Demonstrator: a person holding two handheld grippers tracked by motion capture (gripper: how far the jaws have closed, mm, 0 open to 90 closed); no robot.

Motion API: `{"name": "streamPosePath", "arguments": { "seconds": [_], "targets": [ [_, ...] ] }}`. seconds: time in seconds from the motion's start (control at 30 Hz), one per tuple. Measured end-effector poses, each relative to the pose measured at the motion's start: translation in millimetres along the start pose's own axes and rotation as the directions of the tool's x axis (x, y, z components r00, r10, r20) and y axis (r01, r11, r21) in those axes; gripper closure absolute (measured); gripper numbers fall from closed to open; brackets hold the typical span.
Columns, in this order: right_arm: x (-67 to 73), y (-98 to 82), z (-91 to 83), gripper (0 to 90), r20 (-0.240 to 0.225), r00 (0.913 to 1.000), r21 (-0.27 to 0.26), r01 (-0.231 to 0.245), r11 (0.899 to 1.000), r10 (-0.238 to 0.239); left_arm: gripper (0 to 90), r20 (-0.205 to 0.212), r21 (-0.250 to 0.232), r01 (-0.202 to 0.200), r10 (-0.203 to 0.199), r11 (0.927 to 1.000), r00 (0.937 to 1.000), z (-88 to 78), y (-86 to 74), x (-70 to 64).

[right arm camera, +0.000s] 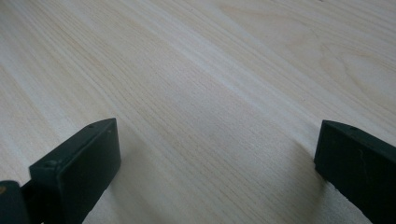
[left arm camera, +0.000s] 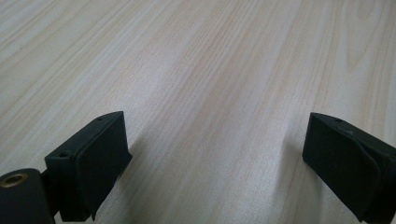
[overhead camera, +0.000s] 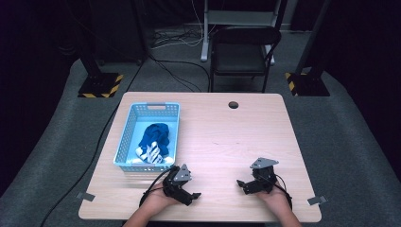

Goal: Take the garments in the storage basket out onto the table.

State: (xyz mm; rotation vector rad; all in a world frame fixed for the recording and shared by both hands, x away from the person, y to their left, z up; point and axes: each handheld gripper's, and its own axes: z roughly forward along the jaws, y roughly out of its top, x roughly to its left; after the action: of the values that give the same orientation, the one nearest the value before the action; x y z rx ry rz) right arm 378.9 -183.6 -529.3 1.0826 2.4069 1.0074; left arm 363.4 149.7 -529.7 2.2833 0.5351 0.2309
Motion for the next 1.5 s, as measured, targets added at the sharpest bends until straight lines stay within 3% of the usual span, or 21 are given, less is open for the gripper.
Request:
{"name": "streamPosePath", "arguments": {
  "seconds": [0.7,0.93,1.5],
  "targets": [
    [0.0,0.1,0.1,0.0,0.0,1.0,0.001,0.003,1.0,-0.003,5.3,-0.011,0.025,0.014,-0.014,0.9996,0.9998,-1.4,1.4,-4.7],
    [-0.1,0.3,0.2,0.0,-0.001,1.0,0.0,0.002,1.0,-0.002,7.8,0.01,0.048,0.016,-0.017,0.9987,0.9998,-2.4,5.8,-9.2],
    [-0.1,0.5,0.5,0.0,-0.001,1.0,0.001,0.001,1.0,-0.001,7.7,0.012,0.006,0.034,-0.034,0.9994,0.9994,-13.5,12.6,-11.2]
  ]
}}
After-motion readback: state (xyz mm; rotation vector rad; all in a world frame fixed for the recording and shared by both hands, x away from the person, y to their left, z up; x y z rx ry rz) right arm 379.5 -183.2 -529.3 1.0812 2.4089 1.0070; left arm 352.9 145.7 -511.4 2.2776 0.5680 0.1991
